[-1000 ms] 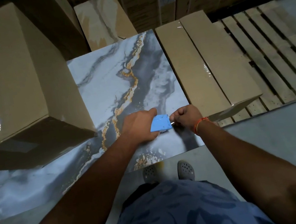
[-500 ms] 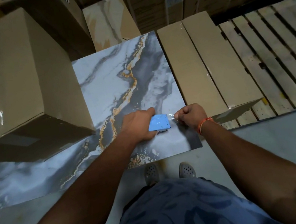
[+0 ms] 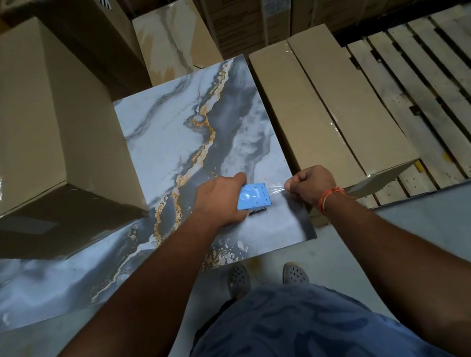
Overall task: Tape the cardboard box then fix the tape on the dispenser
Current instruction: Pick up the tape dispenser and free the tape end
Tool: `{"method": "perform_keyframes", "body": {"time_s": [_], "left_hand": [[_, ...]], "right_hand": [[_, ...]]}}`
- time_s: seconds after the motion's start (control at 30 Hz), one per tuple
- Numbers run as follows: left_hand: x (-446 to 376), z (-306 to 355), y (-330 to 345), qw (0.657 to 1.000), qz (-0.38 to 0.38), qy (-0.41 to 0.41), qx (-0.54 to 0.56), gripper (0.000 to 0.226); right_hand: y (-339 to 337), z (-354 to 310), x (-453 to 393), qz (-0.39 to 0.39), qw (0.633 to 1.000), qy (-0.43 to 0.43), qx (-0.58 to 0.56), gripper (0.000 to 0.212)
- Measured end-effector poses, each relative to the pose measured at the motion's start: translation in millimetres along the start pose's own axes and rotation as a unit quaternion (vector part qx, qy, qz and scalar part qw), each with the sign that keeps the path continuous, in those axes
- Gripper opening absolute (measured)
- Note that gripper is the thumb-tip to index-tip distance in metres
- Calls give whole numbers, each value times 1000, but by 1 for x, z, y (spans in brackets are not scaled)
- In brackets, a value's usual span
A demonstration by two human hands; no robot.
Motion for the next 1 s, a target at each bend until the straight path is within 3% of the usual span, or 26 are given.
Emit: {"method": "perform_keyframes", "body": {"time_s": [0.17, 0.4, 0.6, 0.8, 1.0], "left_hand": [[0, -1, -1, 999, -18, -14, -27, 47], [31, -41, 8, 992, -54, -69, -89, 49], [47, -64, 17, 990, -63, -87, -86, 53], [42, -50, 29, 991, -15, -25, -133, 63], [47, -61, 34, 996, 22, -34, -74, 73]], "right_hand": [[3, -1, -3, 0, 1000, -29, 6, 18], [66, -14, 13, -55, 997, -50, 19, 10], [99, -20, 15, -48, 997, -52, 43, 10], [95, -11, 13, -47, 996, -36, 59, 13], [92, -9, 13, -52, 998, -17, 43, 11]]}}
Point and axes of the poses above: each hand's wrist, its own x-axis away from the middle knuckle, its own y-axis out of the palm, z = x × y, the point moved 5 cm from there along -x, towards the middle knuckle, and after that the axes turned 7 degrees about -x, right-handed, at the moved point
